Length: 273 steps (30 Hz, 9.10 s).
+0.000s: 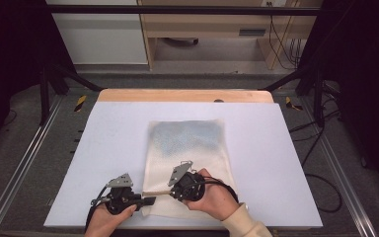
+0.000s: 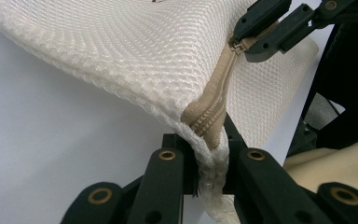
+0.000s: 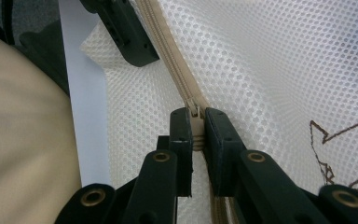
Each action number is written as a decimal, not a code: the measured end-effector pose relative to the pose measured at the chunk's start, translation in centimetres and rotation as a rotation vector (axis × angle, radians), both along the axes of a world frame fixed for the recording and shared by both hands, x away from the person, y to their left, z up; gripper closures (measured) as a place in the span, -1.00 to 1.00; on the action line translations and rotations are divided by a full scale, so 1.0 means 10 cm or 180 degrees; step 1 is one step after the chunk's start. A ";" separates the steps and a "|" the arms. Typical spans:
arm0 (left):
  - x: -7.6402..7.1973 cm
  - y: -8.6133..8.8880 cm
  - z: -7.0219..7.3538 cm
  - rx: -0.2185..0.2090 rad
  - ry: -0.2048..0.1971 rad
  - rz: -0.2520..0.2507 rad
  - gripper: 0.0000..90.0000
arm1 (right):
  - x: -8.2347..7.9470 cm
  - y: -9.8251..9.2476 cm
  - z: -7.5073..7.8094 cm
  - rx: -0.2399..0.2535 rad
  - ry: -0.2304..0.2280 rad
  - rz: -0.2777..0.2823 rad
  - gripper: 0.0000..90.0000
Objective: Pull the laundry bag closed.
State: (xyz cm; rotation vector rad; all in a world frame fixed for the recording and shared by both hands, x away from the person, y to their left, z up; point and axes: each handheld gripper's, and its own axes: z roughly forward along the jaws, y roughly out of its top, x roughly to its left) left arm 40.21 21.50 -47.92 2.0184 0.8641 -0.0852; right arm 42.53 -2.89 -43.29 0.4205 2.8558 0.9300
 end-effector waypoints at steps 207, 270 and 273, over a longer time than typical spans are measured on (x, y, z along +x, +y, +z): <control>-0.04 0.00 0.05 0.0015 -0.0107 -0.0042 0.84 | -0.20 -0.85 -0.06 0.0254 -0.0053 -0.0615 0.83; -0.04 0.01 0.06 0.0043 -0.0111 -0.0032 0.84 | -0.27 -1.33 -0.17 0.0252 0.0062 -0.1004 0.82; -0.04 0.01 0.06 0.0045 -0.0112 -0.0036 0.84 | -0.27 -1.36 -0.17 0.0252 0.0066 -0.1021 0.82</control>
